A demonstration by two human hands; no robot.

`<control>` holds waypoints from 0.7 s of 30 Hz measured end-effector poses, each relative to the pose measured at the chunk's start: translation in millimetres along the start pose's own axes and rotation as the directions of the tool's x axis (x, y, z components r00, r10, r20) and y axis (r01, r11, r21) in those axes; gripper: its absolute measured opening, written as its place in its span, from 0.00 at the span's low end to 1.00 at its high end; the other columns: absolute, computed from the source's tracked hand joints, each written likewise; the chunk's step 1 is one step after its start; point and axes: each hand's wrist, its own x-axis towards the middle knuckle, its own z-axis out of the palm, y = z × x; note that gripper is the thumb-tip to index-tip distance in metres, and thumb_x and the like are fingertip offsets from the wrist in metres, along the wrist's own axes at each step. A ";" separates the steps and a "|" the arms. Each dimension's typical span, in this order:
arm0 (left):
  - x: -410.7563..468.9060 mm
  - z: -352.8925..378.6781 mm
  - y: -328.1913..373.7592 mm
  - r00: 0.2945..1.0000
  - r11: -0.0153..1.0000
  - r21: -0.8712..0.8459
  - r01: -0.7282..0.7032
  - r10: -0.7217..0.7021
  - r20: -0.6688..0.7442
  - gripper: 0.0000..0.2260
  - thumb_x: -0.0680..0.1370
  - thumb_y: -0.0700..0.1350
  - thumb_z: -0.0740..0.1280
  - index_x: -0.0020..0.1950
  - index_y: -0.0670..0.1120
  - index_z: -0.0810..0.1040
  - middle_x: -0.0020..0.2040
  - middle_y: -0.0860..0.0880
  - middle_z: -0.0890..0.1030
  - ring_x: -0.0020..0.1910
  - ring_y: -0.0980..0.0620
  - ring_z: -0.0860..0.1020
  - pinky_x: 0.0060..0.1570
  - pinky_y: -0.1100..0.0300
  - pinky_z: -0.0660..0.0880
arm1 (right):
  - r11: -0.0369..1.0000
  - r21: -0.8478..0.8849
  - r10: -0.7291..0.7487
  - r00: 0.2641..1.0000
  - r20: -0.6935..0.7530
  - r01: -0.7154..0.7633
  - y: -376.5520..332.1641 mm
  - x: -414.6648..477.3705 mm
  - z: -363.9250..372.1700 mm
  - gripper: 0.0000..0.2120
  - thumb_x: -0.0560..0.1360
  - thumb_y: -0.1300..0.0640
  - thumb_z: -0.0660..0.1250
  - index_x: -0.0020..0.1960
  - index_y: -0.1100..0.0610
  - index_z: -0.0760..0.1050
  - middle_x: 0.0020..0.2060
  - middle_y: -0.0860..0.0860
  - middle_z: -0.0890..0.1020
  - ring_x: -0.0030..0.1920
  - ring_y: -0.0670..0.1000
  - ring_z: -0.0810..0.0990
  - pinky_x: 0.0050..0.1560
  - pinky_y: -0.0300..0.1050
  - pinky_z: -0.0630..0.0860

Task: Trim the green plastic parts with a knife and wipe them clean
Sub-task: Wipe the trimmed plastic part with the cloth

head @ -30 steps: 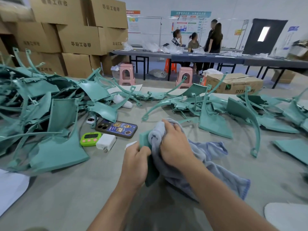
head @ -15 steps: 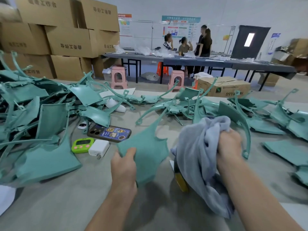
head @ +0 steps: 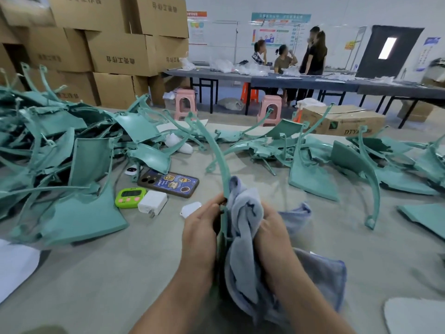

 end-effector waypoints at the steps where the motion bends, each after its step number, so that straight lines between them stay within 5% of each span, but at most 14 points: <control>1: -2.2 -2.1 3.4 0.999 0.993 -0.105 0.049 -0.047 0.027 0.13 0.77 0.49 0.68 0.54 0.43 0.87 0.49 0.44 0.84 0.51 0.47 0.82 0.56 0.55 0.77 | 0.998 0.009 -0.069 0.997 0.043 0.068 0.5 -0.6 3.9 0.10 0.79 0.64 0.66 0.48 0.50 0.78 0.40 0.46 0.84 0.45 0.49 0.81 0.46 0.43 0.78; 4: -9.0 -13.4 18.0 0.997 0.990 0.133 -0.044 0.035 0.066 0.13 0.76 0.54 0.66 0.51 0.50 0.87 0.46 0.51 0.87 0.45 0.55 0.86 0.41 0.61 0.82 | 0.985 -0.078 -0.135 0.971 0.198 0.153 4.4 -5.3 6.2 0.05 0.77 0.56 0.69 0.52 0.51 0.77 0.43 0.45 0.83 0.46 0.46 0.80 0.48 0.45 0.76; 7: -12.3 -19.0 22.2 1.000 0.979 0.204 -0.013 0.011 0.010 0.14 0.72 0.41 0.66 0.57 0.42 0.79 0.39 0.49 0.86 0.38 0.52 0.85 0.37 0.59 0.81 | 0.947 -0.286 -0.059 0.957 0.282 0.143 10.5 -13.7 8.5 0.06 0.81 0.50 0.65 0.56 0.49 0.75 0.46 0.47 0.83 0.49 0.49 0.81 0.51 0.49 0.76; 10: -9.4 -23.1 35.7 0.999 0.998 -0.046 0.034 -0.034 -0.003 0.23 0.70 0.35 0.57 0.63 0.40 0.78 0.48 0.45 0.84 0.44 0.46 0.81 0.50 0.53 0.77 | 0.743 -0.619 -0.057 0.946 0.320 0.254 9.3 -24.5 13.5 0.03 0.80 0.50 0.64 0.51 0.47 0.71 0.45 0.46 0.81 0.46 0.51 0.77 0.48 0.48 0.69; 14: -3.7 -36.7 49.0 0.995 0.971 -0.215 0.103 -0.104 0.010 0.36 0.60 0.38 0.58 0.70 0.40 0.76 0.61 0.42 0.78 0.58 0.42 0.76 0.65 0.46 0.69 | 0.504 -0.768 -0.065 0.904 0.422 0.395 -8.1 -34.8 31.0 0.05 0.77 0.52 0.66 0.48 0.49 0.70 0.50 0.49 0.80 0.53 0.55 0.77 0.51 0.46 0.66; 19: 1.6 -52.0 58.3 0.995 0.978 -0.203 0.048 -0.029 0.097 0.29 0.53 0.41 0.64 0.54 0.43 0.84 0.51 0.41 0.79 0.50 0.41 0.74 0.52 0.48 0.71 | 0.308 -0.797 0.040 0.830 0.557 0.520 -17.9 -50.1 45.9 0.07 0.78 0.52 0.65 0.54 0.51 0.78 0.53 0.50 0.80 0.58 0.54 0.73 0.60 0.49 0.64; 21: 2.2 -53.7 60.3 0.992 0.983 -0.180 0.043 -0.021 0.123 0.28 0.53 0.41 0.63 0.52 0.43 0.85 0.51 0.42 0.79 0.49 0.41 0.74 0.51 0.49 0.72 | 0.281 -0.826 0.006 0.860 0.510 0.488 -21.7 -48.3 34.9 0.06 0.79 0.54 0.66 0.55 0.51 0.78 0.53 0.50 0.80 0.58 0.54 0.75 0.60 0.52 0.68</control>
